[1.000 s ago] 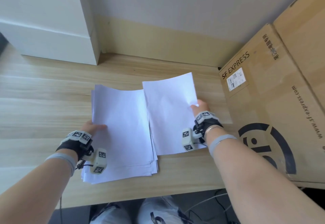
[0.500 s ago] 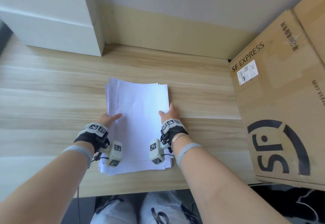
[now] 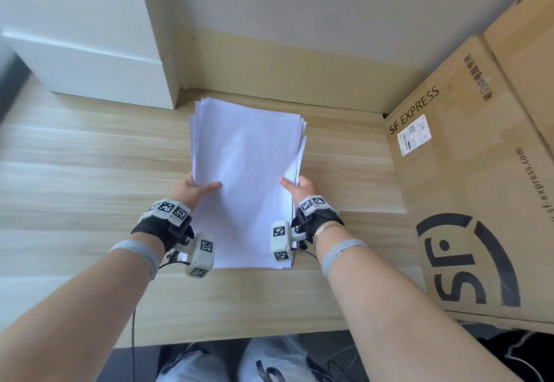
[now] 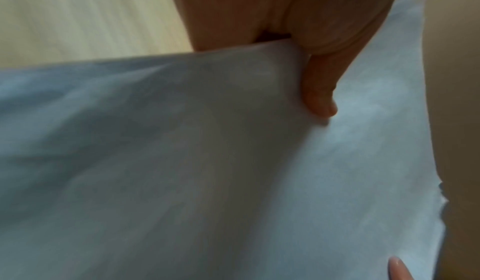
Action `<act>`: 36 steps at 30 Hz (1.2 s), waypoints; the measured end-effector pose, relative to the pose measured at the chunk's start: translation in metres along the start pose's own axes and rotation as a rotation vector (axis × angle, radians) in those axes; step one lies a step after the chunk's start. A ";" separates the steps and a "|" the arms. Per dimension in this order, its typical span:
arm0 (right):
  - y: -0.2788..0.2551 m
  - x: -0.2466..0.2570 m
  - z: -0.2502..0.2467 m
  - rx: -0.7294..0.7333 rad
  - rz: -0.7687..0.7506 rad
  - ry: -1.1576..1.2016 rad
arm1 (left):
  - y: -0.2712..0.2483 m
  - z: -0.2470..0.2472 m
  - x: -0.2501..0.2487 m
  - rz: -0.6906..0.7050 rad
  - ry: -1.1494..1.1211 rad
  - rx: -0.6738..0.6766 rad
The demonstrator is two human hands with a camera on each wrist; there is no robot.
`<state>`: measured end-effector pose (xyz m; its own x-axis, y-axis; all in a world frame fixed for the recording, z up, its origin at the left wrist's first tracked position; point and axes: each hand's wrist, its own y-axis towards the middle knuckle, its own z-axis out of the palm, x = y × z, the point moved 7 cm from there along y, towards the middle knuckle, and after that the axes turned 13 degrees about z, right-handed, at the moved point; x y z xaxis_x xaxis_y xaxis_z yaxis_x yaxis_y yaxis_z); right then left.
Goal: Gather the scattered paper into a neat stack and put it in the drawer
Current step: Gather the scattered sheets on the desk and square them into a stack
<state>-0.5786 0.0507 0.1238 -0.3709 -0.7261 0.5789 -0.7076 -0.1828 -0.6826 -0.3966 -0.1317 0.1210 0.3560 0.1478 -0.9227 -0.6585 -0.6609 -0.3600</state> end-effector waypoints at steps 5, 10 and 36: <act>-0.034 0.081 -0.032 -0.027 -0.295 0.288 | 0.017 -0.013 -0.069 0.170 -0.066 -0.108; -0.053 0.128 -0.047 0.033 -0.383 0.366 | 0.015 -0.025 -0.124 0.301 -0.127 -0.105; -0.092 0.197 -0.049 -0.204 -0.672 0.244 | 0.032 -0.032 -0.106 0.228 0.075 -0.170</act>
<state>-0.6160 -0.0428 0.3224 0.0751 -0.3291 0.9413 -0.9180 -0.3915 -0.0637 -0.4342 -0.1926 0.2111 0.2640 -0.0688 -0.9621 -0.6086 -0.7857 -0.1108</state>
